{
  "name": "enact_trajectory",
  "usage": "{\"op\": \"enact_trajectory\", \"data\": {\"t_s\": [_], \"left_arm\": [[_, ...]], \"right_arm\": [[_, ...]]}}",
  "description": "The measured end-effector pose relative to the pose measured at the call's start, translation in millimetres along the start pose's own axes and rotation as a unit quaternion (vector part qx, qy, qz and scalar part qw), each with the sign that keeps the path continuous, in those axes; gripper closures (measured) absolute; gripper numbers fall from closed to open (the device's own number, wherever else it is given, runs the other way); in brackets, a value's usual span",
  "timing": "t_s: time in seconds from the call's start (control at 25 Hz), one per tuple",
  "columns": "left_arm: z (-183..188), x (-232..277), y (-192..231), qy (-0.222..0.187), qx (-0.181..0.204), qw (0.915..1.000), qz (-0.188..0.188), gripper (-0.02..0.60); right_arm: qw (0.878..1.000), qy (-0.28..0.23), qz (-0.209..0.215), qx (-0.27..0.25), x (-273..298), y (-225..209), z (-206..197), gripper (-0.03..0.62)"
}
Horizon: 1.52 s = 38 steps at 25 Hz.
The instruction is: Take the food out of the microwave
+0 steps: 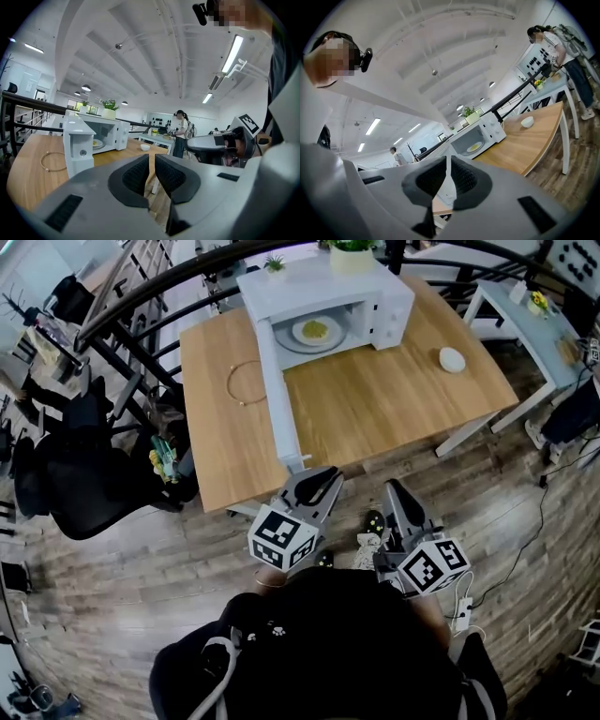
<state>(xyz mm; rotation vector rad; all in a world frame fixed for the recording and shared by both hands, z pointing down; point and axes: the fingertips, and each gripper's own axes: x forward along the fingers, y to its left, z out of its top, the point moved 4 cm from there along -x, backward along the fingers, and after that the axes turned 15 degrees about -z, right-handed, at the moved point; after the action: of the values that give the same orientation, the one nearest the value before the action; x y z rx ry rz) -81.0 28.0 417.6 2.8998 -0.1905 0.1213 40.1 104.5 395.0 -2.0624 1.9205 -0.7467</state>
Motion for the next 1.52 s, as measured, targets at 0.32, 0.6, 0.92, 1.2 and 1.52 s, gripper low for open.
{"op": "enact_trajectory", "data": {"t_s": [0.32, 0.6, 0.92, 1.2, 1.52], "left_arm": [[5.6, 26.0, 30.7, -0.010, -0.019, 0.9974, 0.069, 0.551], [14.5, 53.2, 57.6, -0.023, -0.046, 0.9884, 0.143, 0.551], [28.0, 88.6, 81.1, -0.027, -0.067, 0.9749, 0.211, 0.551], [40.6, 121.8, 104.0, -0.028, -0.063, 0.9666, 0.247, 0.550], [53.9, 156.2, 127.6, -0.024, -0.050, 0.9601, 0.274, 0.549]], "right_arm": [[0.995, 0.044, 0.087, -0.006, 76.8, -9.9, 19.2, 0.563], [0.983, 0.085, 0.160, -0.018, 137.4, -20.8, 47.4, 0.563], [0.972, 0.114, 0.204, -0.011, 173.5, -53.5, 78.7, 0.560], [0.972, 0.120, 0.202, -0.002, 195.7, -98.6, 103.3, 0.559], [0.973, 0.122, 0.199, -0.001, 219.7, -140.8, 131.5, 0.554]]}}
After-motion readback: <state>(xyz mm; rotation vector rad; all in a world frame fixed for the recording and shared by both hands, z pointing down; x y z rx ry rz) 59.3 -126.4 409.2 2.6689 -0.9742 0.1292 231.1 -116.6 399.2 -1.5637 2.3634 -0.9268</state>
